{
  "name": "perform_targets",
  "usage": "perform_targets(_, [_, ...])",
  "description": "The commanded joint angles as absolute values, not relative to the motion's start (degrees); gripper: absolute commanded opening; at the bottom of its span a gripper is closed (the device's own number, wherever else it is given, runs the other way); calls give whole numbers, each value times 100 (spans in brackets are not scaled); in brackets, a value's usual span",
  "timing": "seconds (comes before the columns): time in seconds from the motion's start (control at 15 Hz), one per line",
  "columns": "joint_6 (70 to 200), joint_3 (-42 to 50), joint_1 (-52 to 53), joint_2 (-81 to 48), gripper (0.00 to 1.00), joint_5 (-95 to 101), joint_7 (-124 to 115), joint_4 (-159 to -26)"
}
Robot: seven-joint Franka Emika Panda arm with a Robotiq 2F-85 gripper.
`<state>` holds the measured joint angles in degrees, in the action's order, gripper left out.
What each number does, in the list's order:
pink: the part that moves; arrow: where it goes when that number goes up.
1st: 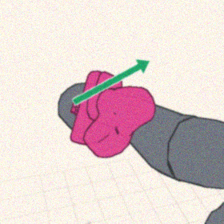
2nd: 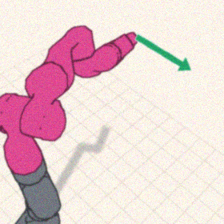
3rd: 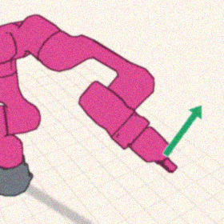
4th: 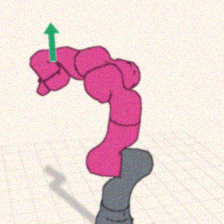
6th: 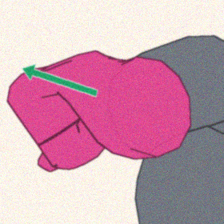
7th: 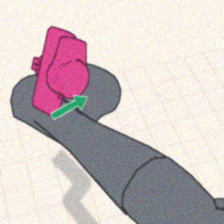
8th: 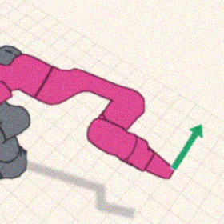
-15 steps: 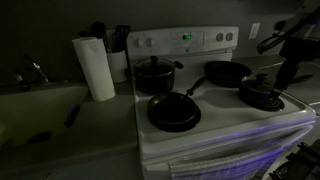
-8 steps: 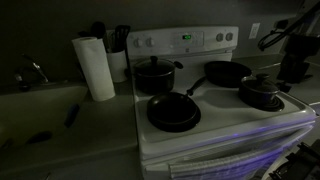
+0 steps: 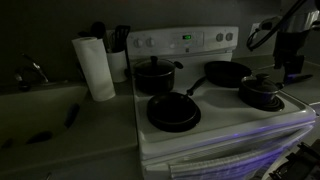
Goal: Remove the lid from the pot on the right front plate of the stove
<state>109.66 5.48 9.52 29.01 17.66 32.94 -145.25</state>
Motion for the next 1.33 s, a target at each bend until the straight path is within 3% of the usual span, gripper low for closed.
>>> perform_targets(0.0, [10985,449,821,2815,100,1719,3337,-14484])
perform_targets(0.27, [10983,428,829,2854,100,1713,3329,-14487])
perform_targets(0.67, [11987,595,790,3084,100,1998,4044,-14793])
perform_targets(1.27, [12522,1469,388,3084,100,1912,6019,-14843])
